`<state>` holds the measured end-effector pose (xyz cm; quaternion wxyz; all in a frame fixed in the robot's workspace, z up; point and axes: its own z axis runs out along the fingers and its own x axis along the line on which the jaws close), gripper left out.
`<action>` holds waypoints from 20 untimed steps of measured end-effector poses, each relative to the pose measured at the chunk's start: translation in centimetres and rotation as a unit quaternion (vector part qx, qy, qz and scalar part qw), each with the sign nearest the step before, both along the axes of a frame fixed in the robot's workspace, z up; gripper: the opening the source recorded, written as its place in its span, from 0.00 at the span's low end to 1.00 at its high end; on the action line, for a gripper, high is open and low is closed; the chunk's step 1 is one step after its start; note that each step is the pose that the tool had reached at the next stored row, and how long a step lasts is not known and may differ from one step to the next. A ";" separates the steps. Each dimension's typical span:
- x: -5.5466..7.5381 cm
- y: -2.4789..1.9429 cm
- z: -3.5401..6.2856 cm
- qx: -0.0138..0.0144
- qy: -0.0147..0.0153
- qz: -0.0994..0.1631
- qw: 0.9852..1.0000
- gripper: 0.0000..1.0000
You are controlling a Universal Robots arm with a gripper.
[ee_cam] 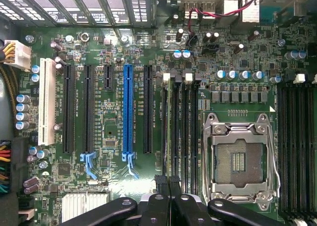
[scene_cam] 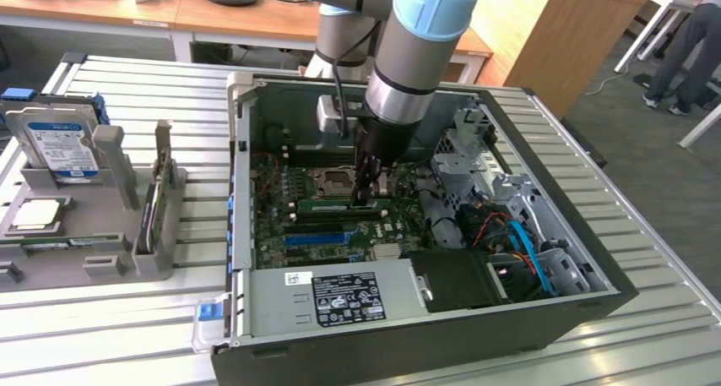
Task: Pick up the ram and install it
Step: 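Insert the ram into the slot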
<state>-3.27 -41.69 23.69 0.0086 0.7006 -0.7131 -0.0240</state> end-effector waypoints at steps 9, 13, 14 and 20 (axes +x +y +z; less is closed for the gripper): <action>0.0 -0.18 0.00 0.002 0.000 0.000 1.000 0.11; 0.0 -0.20 0.00 0.002 0.000 0.000 1.000 0.11; 0.0 -0.21 -0.02 0.002 0.000 0.000 1.000 0.11; 0.0 -0.20 -0.16 0.002 0.000 0.000 1.000 0.11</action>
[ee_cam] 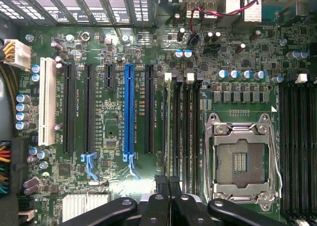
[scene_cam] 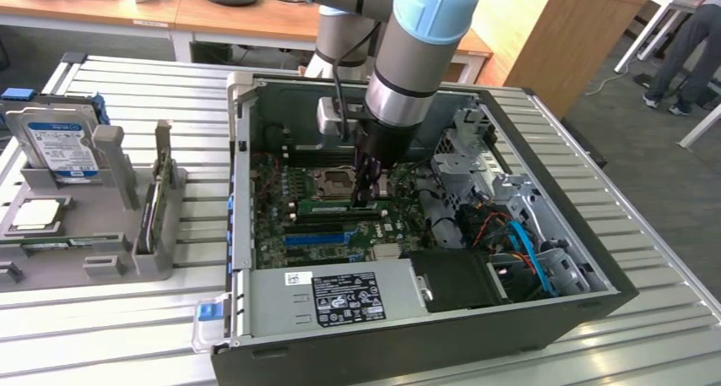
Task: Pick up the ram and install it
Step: 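Insert the ram into the slot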
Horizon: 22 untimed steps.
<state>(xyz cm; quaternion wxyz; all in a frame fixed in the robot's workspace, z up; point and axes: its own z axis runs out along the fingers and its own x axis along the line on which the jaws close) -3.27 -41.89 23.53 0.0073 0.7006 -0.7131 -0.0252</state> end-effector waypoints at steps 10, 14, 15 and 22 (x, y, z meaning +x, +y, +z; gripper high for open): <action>0.0 0.14 -0.04 0.000 0.000 0.000 1.000 0.11; 0.0 0.07 -0.04 0.000 0.000 0.000 1.000 0.11; 0.0 0.06 -0.04 0.000 0.000 0.000 1.000 0.11; 0.0 0.04 -0.13 0.000 0.000 0.000 1.000 0.11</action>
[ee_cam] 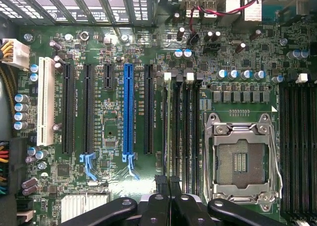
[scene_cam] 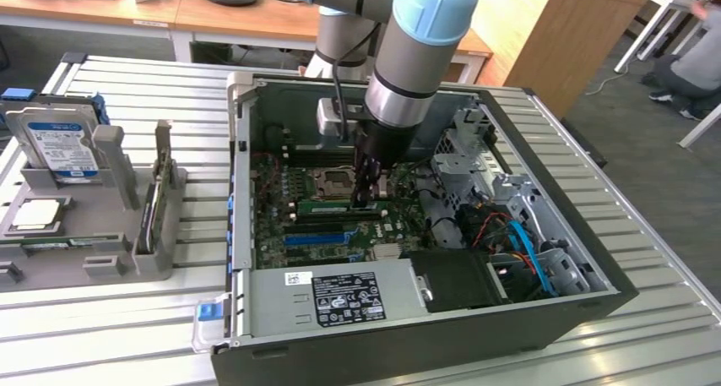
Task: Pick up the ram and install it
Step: 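Insert the ram into the slot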
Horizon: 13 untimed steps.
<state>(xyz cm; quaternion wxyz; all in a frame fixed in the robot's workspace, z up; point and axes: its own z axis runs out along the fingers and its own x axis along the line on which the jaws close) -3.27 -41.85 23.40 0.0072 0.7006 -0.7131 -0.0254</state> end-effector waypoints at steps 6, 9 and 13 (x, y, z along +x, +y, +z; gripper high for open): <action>0.0 0.02 -0.02 0.000 0.000 0.000 1.000 0.11; 0.0 0.02 -0.03 0.000 0.000 0.000 1.000 0.11; 0.0 0.03 -0.06 0.000 0.000 0.000 1.000 0.11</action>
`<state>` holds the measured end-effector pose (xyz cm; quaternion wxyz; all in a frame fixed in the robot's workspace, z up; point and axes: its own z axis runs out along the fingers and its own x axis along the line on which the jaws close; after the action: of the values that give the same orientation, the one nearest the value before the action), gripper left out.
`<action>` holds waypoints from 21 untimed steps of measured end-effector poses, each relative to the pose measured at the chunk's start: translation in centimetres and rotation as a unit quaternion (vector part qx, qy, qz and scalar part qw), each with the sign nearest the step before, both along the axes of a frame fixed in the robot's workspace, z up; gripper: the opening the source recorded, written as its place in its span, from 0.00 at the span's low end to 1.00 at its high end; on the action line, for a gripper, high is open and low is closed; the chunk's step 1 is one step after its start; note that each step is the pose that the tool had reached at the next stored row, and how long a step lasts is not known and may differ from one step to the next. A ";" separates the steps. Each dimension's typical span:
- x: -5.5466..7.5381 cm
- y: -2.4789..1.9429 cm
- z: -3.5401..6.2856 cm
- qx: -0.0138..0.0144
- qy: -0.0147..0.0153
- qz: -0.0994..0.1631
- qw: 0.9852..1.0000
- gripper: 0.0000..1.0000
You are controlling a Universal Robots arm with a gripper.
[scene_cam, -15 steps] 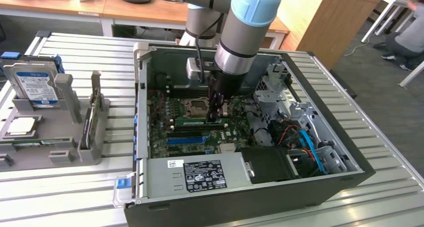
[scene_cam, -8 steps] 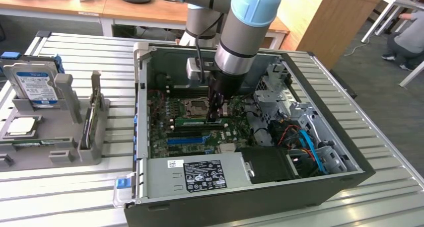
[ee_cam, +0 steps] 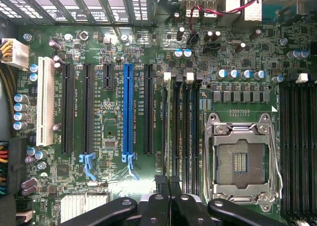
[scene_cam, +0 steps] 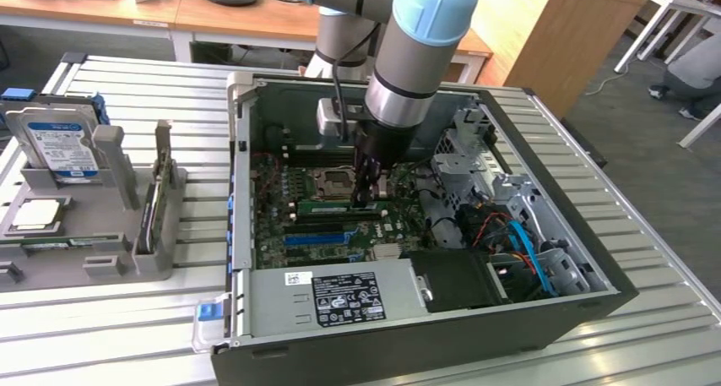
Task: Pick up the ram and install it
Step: 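Insert the ram into the slot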
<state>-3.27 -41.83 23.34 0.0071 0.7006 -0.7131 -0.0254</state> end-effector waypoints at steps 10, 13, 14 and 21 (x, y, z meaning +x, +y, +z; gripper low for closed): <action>0.0 0.00 -0.13 0.000 0.000 0.000 1.000 0.11; 0.0 0.06 -0.20 0.000 0.000 0.000 1.000 0.11; 0.0 0.07 -0.20 0.000 0.000 0.000 1.000 0.11; 0.1 0.07 -0.20 0.000 0.000 0.000 1.000 0.11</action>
<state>-3.21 -41.75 23.14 0.0071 0.7009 -0.7127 -0.0254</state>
